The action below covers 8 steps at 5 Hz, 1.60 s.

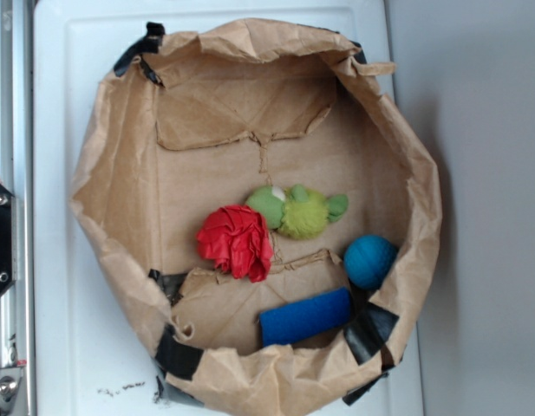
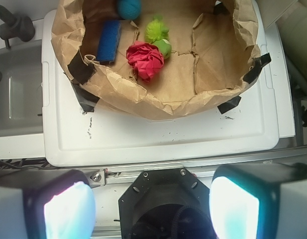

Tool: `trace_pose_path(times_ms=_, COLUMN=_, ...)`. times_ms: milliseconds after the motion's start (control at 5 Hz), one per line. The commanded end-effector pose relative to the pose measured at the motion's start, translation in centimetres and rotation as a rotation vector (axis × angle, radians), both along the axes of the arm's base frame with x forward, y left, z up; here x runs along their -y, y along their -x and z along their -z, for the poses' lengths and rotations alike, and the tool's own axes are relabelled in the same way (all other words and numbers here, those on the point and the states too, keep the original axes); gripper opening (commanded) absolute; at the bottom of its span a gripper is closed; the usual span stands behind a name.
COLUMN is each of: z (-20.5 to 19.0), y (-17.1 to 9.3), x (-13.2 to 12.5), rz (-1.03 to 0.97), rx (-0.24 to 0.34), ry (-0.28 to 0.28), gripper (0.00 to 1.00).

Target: Grab the green animal.

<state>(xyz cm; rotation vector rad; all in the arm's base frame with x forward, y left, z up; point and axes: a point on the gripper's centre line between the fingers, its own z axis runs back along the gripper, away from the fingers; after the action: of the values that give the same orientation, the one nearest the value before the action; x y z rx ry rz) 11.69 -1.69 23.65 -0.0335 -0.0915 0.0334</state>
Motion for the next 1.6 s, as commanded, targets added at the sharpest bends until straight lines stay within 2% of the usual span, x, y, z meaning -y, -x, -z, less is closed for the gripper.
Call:
trace_pose_path(times_ms=0, z=0.0, y=0.0, x=0.0, rz=0.0, rx=0.0, ry=0.0, gripper=1.0)
trace_pose_path(times_ms=400, z=0.0, y=0.0, x=0.0, rz=0.0, rx=0.0, ry=0.0, gripper=1.0)
trace_pose_path(times_ms=600, z=1.6, y=-5.0, x=-0.3, rz=0.021, rx=0.023, ry=0.051, gripper=1.0)
trace_pose_path(times_ms=800, z=1.7, y=-10.0, x=-0.5, rz=0.056, rx=0.044, ry=0.09, gripper=1.0)
trace_pose_path(times_ms=1000, z=2.9, y=-13.6, x=-1.3, rz=0.11, rx=0.093, ry=0.119, gripper=1.0)
trace_pose_path(times_ms=1400, z=2.9, y=-13.6, x=-1.3, rz=0.11, rx=0.093, ry=0.119, gripper=1.0)
